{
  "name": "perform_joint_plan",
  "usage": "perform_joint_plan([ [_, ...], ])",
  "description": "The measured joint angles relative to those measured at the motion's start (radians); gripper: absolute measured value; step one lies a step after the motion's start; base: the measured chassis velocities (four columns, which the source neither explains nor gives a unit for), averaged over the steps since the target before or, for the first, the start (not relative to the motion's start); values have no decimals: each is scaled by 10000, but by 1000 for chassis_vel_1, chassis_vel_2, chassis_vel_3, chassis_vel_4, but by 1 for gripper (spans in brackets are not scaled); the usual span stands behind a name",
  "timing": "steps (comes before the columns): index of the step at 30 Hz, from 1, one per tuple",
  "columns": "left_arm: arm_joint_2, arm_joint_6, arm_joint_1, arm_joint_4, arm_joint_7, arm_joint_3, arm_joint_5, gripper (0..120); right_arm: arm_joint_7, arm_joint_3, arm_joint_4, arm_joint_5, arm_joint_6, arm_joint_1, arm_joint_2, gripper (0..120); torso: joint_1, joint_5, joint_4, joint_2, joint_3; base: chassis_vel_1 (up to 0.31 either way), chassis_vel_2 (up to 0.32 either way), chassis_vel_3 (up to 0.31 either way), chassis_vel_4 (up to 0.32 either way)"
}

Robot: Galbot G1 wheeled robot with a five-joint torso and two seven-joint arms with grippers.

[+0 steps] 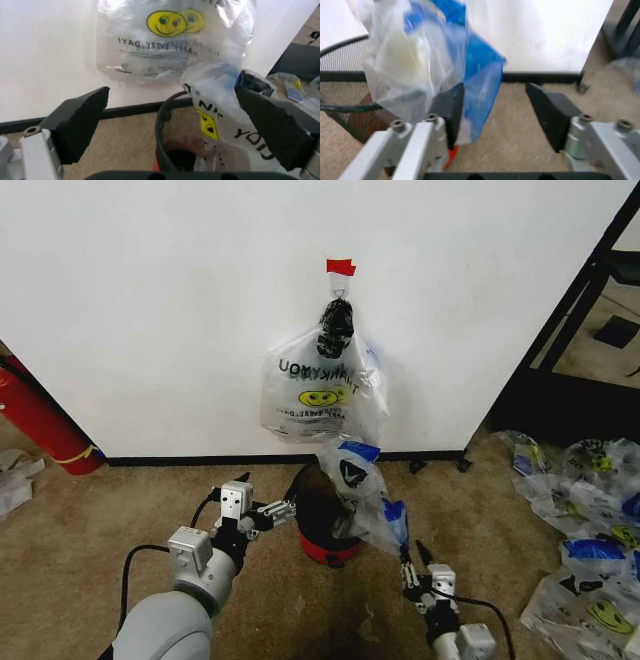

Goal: Pick up the garbage bag from the wall and place it over the trash bin.

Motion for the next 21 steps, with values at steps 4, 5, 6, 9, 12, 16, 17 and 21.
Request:
perform_joint_plan([
  [4,21,16,28,-77,-3,-40,-10,100,-137,382,309,-883,828,-754,-89,68,0,1,0,0,0,0,0,0,0],
  [5,28,16,42,-88,-4,-54,-12,100,-200,511,387,-1099,1108,-955,-113,73,0,2,0,0,0,0,0,0,0],
  [6,33,16,49,-97,-5,-65,-13,100,-270,652,478,-1270,1382,-1139,-147,77,0,1,0,0,0,0,0,0,0],
  [9,34,17,44,-100,-5,-68,-17,100,-347,1064,847,-1416,1856,-1471,-233,87,0,1,-1,0,0,0,0,0,0],
  [12,-6,17,-6,-99,-5,6,-22,100,-257,1776,1801,-630,1542,-1606,-450,97,0,0,-1,0,0,0,0,0,0],
  [16,-87,17,-33,-41,-4,120,-21,100,155,2440,2646,1101,-1,-1132,-977,100,0,1,0,0,0,0,0,0,0],
  [17,-119,17,-36,-22,-3,156,-17,100,322,2618,2796,1662,-685,-887,-1186,100,0,-1,3,0,1,0,0,0,0],
  [21,-187,18,1,-13,22,236,-7,100,702,2973,2602,3652,-3098,474,-1882,100,0,0,1,0,1,0,0,0,0],
])
